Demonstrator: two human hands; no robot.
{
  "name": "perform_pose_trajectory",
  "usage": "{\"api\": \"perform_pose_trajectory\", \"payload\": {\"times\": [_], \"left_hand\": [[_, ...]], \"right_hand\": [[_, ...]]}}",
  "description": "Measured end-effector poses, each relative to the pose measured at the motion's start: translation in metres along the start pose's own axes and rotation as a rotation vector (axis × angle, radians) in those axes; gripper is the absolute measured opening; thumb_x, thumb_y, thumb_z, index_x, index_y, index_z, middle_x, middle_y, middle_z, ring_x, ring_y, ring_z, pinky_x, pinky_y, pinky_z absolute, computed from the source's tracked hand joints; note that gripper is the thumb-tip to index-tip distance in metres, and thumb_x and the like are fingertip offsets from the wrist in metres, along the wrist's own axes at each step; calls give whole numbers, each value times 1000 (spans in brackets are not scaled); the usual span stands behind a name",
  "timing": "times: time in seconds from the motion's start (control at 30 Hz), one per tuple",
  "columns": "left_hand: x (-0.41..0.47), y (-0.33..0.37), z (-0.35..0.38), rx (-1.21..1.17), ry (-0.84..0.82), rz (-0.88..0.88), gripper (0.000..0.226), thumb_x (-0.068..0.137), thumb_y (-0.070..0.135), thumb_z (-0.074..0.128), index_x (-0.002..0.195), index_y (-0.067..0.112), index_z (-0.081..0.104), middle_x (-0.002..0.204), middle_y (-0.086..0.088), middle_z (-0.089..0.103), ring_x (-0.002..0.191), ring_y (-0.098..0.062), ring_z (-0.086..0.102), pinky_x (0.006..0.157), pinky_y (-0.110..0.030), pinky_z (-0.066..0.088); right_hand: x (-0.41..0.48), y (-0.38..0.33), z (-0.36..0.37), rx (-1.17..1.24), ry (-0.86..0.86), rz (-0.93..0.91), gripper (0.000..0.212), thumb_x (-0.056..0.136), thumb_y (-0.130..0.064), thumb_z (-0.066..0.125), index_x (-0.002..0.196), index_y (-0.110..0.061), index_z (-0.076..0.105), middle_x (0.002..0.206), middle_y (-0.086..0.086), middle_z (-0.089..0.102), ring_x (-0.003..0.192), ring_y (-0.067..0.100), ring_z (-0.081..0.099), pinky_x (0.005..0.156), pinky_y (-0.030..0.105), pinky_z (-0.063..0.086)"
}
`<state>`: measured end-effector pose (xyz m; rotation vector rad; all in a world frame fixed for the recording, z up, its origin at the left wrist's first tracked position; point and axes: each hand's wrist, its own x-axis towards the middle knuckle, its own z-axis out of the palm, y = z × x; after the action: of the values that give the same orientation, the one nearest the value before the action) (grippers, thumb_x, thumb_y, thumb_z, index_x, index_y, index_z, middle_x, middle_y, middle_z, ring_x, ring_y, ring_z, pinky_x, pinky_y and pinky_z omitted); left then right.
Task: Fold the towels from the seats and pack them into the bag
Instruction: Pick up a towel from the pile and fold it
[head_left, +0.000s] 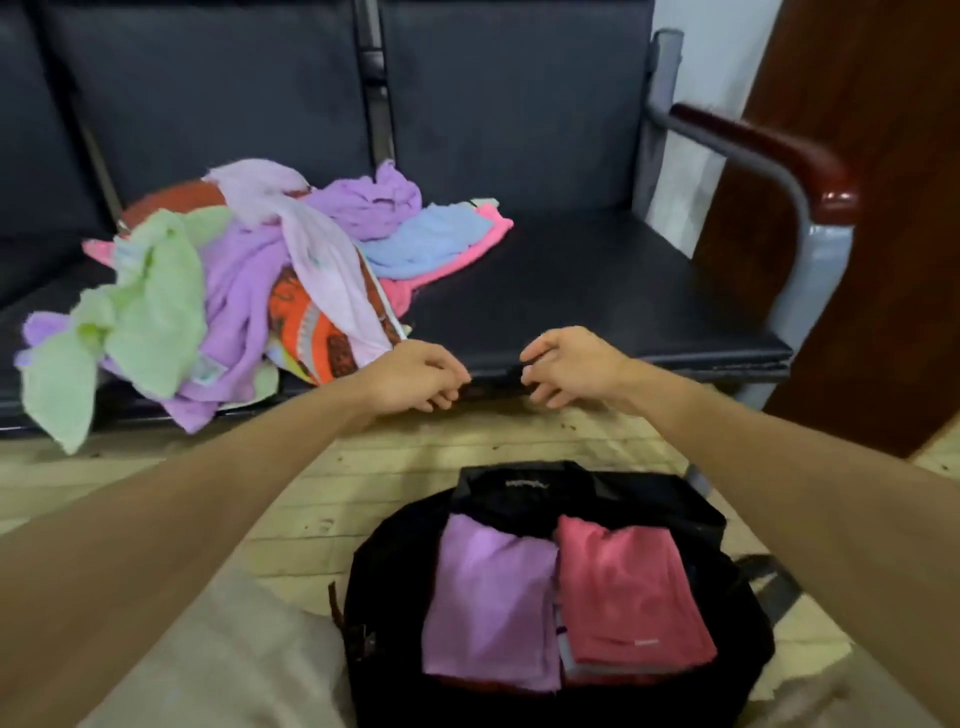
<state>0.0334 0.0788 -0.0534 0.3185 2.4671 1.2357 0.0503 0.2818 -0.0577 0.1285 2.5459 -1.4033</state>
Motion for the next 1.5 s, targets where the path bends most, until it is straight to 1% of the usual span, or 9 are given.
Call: {"api": "perform_pose_trajectory", "payload": {"times": [0.17, 0.37, 0.57, 0.7, 0.87, 1.0, 1.1, 1.3, 1.5], "left_hand": [[-10, -23, -57, -82, 219, 32, 20, 88, 1, 55, 85, 14, 70, 74, 1, 68, 64, -2, 61, 62, -15, 49], [-8, -52, -96, -211, 538, -5, 25, 83, 1, 54, 79, 22, 66, 70, -2, 65, 66, -15, 60, 70, -30, 50], [-11, -65, -107, -346, 655, -48, 23, 84, 3, 50, 80, 20, 65, 76, -5, 68, 72, -19, 62, 63, -26, 46], [-14, -62, -107, -407, 664, -57, 20, 86, 4, 50, 81, 18, 64, 77, -4, 66, 74, -17, 60, 66, -26, 47], [-13, -51, -102, -476, 656, -70, 20, 88, 1, 49, 91, 12, 65, 76, -3, 63, 66, -12, 57, 65, -24, 49], [-6, -37, -91, -494, 642, -45, 19, 88, 3, 50, 96, 12, 65, 80, -3, 65, 72, -14, 61, 78, -32, 51], [-4, -21, -80, -560, 561, -21, 18, 90, 4, 49, 103, 10, 61, 90, -5, 66, 81, -17, 65, 77, -28, 51], [7, 21, -45, -726, 364, -32, 17, 96, 20, 49, 110, 14, 56, 112, -8, 64, 103, -20, 64, 94, -36, 51], [31, 41, 22, -985, 146, -212, 32, 97, 29, 48, 123, 11, 44, 125, -17, 52, 110, -33, 59, 91, -44, 50]], "right_hand": [[30, -53, 23, -6, 13, -113, 23, 93, -12, 62, 115, -15, 57, 99, 5, 66, 84, 17, 66, 69, 27, 56], [74, -96, 77, -32, 57, -239, 6, 92, -18, 63, 94, -15, 67, 100, 6, 70, 95, 21, 65, 88, 40, 55], [114, -116, 131, -202, 85, -281, 53, 90, -35, 65, 132, -8, 49, 129, 8, 53, 116, 25, 52, 94, 33, 42], [123, -111, 143, -284, 159, -263, 45, 91, -30, 64, 127, -7, 51, 123, 13, 56, 109, 30, 55, 78, 30, 40], [113, -119, 121, -135, 223, -238, 14, 95, -14, 52, 93, -9, 65, 83, 5, 59, 83, 23, 55, 56, 23, 39], [97, -124, 81, 277, 264, -169, 19, 93, -13, 53, 106, -14, 68, 106, 4, 65, 98, 20, 59, 83, 34, 52], [77, -124, 46, 523, 320, -169, 13, 96, -19, 51, 100, -23, 63, 102, 3, 65, 93, 18, 61, 76, 30, 51], [36, -81, -27, 1078, 246, -194, 29, 97, -14, 46, 122, -10, 60, 120, 13, 66, 113, 28, 63, 99, 46, 48], [9, -26, -57, 1112, 376, 100, 32, 92, -11, 44, 116, -9, 66, 108, 12, 71, 102, 29, 66, 88, 45, 54]]}}
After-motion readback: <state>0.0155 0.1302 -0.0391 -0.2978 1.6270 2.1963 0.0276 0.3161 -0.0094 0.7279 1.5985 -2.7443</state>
